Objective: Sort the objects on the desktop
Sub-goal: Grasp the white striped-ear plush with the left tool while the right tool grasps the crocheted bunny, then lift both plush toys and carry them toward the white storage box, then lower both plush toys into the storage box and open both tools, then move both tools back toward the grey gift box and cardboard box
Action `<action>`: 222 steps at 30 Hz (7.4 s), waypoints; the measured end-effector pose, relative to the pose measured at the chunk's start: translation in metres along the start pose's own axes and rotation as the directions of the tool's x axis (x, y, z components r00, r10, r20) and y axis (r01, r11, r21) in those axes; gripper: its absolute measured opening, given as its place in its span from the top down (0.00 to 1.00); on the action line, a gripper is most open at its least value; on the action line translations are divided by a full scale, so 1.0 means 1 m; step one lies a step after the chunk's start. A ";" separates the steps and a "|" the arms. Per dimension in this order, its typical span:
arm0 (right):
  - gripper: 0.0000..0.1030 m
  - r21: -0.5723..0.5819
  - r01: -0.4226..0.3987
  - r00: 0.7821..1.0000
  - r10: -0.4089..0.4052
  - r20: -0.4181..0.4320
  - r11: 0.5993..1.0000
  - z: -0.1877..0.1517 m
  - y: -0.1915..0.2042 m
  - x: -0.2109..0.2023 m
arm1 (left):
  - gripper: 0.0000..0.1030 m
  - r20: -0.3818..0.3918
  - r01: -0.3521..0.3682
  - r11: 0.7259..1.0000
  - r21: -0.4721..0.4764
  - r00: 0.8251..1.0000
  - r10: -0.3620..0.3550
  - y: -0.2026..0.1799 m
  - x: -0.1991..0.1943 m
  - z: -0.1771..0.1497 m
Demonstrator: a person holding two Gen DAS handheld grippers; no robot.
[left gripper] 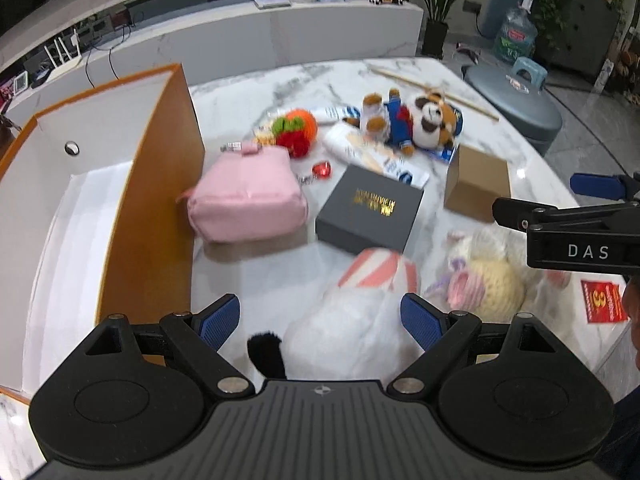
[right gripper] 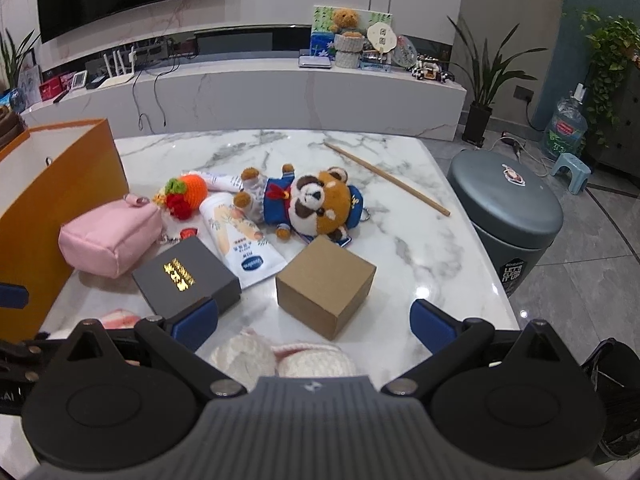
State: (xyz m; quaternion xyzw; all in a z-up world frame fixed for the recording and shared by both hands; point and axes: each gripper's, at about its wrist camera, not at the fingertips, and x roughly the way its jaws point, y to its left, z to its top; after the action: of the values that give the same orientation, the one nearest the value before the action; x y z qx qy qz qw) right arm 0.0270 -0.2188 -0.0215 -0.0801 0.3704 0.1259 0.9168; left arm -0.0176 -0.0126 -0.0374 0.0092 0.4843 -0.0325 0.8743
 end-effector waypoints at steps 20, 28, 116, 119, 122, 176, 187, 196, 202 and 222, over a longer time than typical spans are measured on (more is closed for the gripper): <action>0.01 -0.093 -0.125 0.987 0.114 -0.112 0.988 -0.026 0.018 0.023 | 0.00 -0.044 0.070 0.994 0.087 0.997 -0.067 -0.012 0.022 -0.018; 0.01 -0.084 -0.126 0.985 0.114 -0.128 0.989 -0.027 0.018 0.026 | 0.00 -0.070 0.055 0.997 0.057 0.996 -0.051 -0.009 0.036 -0.020; 0.24 -0.052 -0.273 0.957 0.276 0.086 0.961 0.058 0.038 -0.049 | 0.12 0.220 0.163 0.976 0.143 0.957 -0.192 0.060 -0.106 0.049; 0.24 -0.083 -0.291 0.947 0.300 0.116 0.953 0.071 0.052 -0.058 | 0.12 0.237 0.139 0.980 0.142 0.957 -0.170 0.083 -0.119 0.057; 0.24 -0.119 -0.315 0.934 0.330 0.134 0.941 0.083 0.070 -0.066 | 0.12 0.249 0.113 0.984 0.141 0.957 -0.145 0.107 -0.130 0.056; 0.23 -0.614 -0.612 0.791 0.390 -0.471 0.499 0.079 0.312 0.038 | 0.12 -0.175 -0.042 0.987 0.155 0.982 0.069 0.216 -0.008 0.014; 0.19 -0.596 -0.630 0.777 0.416 -0.473 0.498 0.083 0.318 0.040 | 0.08 -0.163 -0.021 0.994 0.103 0.986 0.038 0.221 -0.011 0.019; 0.19 -0.603 -0.625 0.780 0.434 -0.451 0.497 0.086 0.318 0.031 | 0.08 -0.132 -0.016 0.994 0.108 0.991 0.031 0.217 -0.016 0.022; 0.19 -0.593 -0.614 0.787 0.463 -0.408 0.522 0.095 0.302 0.021 | 0.08 -0.088 -0.024 0.995 0.095 0.996 0.033 0.215 -0.028 0.026; 0.18 -0.468 -0.572 0.814 0.536 -0.223 0.674 0.106 0.178 -0.019 | 0.08 0.072 0.100 0.988 0.117 0.991 -0.109 0.136 -0.057 0.070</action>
State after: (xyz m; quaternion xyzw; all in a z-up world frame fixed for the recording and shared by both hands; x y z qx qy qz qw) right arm 0.0321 -0.0270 0.0580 -0.2101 0.3600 0.4891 0.7662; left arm 0.0209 0.1223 0.0460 0.0320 0.4469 -0.1058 0.8877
